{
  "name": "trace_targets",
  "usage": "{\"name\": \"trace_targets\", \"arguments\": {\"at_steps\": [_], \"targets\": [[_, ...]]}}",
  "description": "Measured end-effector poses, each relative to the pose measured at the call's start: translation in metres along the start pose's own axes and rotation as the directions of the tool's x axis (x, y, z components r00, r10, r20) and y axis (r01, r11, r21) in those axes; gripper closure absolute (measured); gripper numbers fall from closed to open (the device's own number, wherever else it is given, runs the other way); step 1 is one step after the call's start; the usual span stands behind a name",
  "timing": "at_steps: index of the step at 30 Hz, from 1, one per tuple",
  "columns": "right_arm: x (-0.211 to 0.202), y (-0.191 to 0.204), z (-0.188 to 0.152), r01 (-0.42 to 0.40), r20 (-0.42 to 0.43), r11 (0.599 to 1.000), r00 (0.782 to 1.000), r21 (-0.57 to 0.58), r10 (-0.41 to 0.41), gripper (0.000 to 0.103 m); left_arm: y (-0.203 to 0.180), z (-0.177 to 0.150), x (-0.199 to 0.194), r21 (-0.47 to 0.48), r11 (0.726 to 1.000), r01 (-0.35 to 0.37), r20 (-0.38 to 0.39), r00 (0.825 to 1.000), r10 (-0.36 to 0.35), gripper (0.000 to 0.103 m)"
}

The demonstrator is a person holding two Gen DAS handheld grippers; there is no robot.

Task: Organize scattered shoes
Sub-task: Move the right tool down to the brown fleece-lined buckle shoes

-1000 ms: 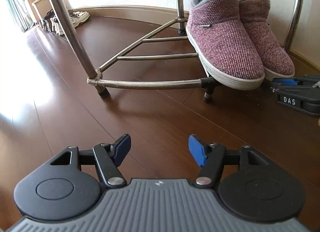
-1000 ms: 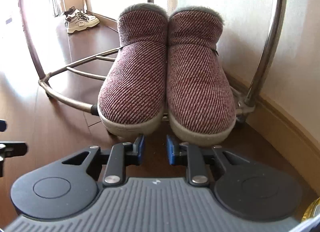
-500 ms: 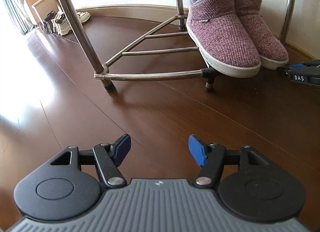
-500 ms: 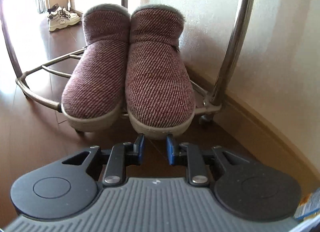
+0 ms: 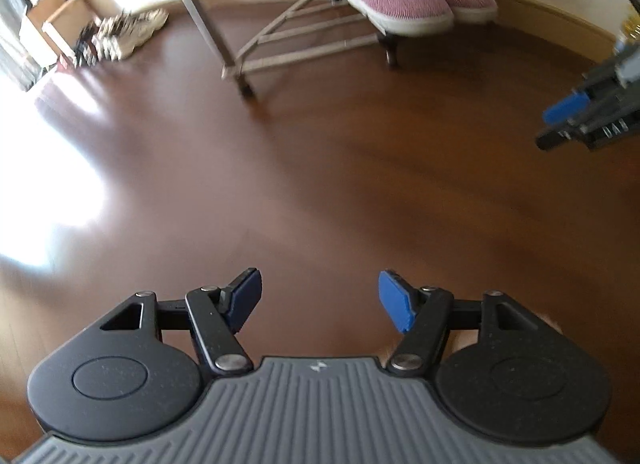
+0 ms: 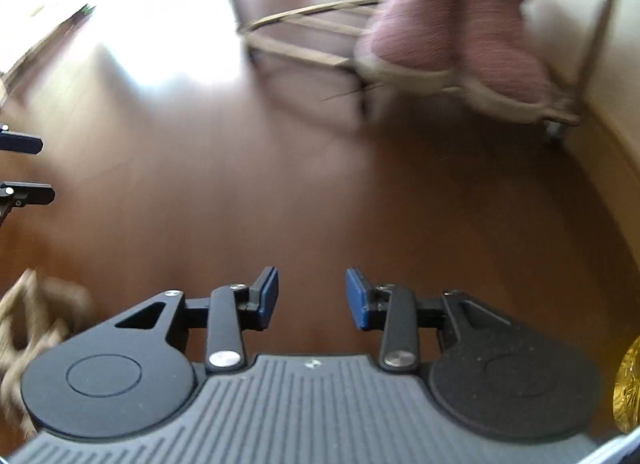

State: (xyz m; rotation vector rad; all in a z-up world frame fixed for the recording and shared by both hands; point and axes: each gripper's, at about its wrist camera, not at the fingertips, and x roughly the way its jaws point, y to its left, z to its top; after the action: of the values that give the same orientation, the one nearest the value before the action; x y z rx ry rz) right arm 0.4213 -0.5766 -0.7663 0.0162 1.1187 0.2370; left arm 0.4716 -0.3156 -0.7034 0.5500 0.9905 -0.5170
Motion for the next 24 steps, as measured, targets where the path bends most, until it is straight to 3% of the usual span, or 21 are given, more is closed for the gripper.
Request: {"name": "trace_targets", "arguments": {"at_steps": [5, 11, 14, 17, 19, 22, 24], "targets": [[-0.014, 0.042, -0.001, -0.084, -0.045, 0.995, 0.996, -0.053, 0.082, 0.06, 0.004, -0.077, -0.034, 0.01, 0.999, 0.037, -0.026, 0.999, -0.037, 0.035], [-0.023, 0.093, -0.01, -0.184, -0.112, 0.931, 0.981, -0.316, 0.156, 0.057, 0.024, -0.121, -0.043, 0.014, 0.999, 0.04, -0.064, 0.997, -0.039, 0.035], [-0.031, 0.119, -0.018, -0.274, -0.167, 0.848, 0.961, -0.454, 0.221, 0.057, 0.024, -0.126, -0.042, 0.017, 0.998, 0.055, -0.059, 0.997, -0.054, 0.035], [-0.039, 0.14, -0.029, -0.339, -0.197, 0.726, 0.941, -0.598, 0.276, 0.057, 0.02, -0.127, -0.043, 0.014, 0.997, 0.076, -0.041, 0.996, -0.075, 0.035], [-0.043, 0.153, -0.038, -0.351, -0.205, 0.622, 0.933, -0.7, 0.296, 0.057, 0.019, -0.128, -0.044, 0.009, 0.996, 0.086, -0.034, 0.996, -0.085, 0.035], [-0.044, 0.163, -0.043, -0.351, -0.213, 0.545, 0.929, -0.761, 0.302, 0.057, 0.014, -0.133, -0.044, 0.0, 0.995, 0.103, -0.03, 0.994, -0.103, 0.035], [-0.042, 0.166, -0.04, -0.347, -0.214, 0.536, 0.931, -0.769, 0.295, 0.057, 0.011, -0.138, -0.045, -0.001, 0.994, 0.106, -0.033, 0.994, -0.106, 0.035]]}}
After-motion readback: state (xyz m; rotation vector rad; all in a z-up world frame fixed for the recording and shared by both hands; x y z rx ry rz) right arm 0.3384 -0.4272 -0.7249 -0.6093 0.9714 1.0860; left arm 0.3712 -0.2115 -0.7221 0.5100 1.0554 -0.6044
